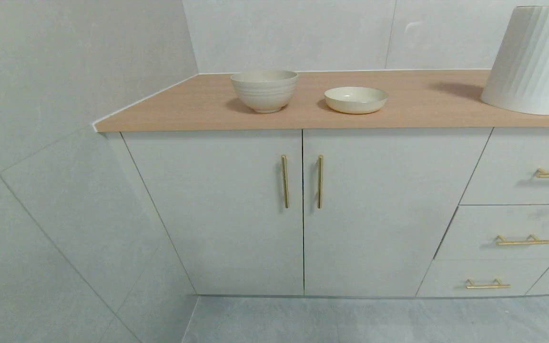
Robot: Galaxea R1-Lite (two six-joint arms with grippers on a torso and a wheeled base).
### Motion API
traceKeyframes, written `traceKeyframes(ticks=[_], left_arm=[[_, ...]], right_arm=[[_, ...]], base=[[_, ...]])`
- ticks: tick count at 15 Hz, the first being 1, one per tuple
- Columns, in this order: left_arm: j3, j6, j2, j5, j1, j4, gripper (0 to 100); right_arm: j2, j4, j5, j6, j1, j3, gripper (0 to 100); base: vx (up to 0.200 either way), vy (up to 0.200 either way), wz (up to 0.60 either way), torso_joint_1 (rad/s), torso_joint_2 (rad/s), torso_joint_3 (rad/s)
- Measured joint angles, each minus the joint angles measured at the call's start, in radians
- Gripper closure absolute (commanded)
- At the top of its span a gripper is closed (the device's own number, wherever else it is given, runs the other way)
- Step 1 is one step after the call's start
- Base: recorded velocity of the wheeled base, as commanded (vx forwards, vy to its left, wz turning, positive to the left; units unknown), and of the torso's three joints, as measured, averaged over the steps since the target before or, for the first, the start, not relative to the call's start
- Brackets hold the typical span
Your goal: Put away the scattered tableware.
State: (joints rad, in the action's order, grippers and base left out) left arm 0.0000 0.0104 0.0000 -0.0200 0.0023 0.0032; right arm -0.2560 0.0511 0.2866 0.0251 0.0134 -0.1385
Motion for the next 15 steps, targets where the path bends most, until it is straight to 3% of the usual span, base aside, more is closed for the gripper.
traceKeyframes(ticks=[3,5,9,12,15], left_arm=[[0.0,0.0,0.0,0.0,0.0,0.0,0],[0.0,0.0,0.0,0.0,0.0,0.0,0],[0.0,0.0,0.0,0.0,0.0,0.0,0],[0.0,0.0,0.0,0.0,0.0,0.0,0],[0.0,0.0,0.0,0.0,0.0,0.0,0]], right_arm=[[-0.284,-0.006,0.09,-0.002,0.023,-0.091,0],[-0.48,0.02,0.116,0.001,0.089,-0.17,0],[-0.892,0.24,0.13,0.043,0.296,-0.326,0],[-1.145,0.379,0.13,0.079,0.381,-0.49,0],[-1.335,0.396,0.13,0.117,0.423,-0.65,0]], base=[[0.0,0.0,0.0,0.0,0.0,0.0],[0.0,0.0,0.0,0.0,0.0,0.0],[0.0,0.0,0.0,0.0,0.0,0.0],[0.0,0.0,0.0,0.0,0.0,0.0],[0.0,0.0,0.0,0.0,0.0,0.0]])
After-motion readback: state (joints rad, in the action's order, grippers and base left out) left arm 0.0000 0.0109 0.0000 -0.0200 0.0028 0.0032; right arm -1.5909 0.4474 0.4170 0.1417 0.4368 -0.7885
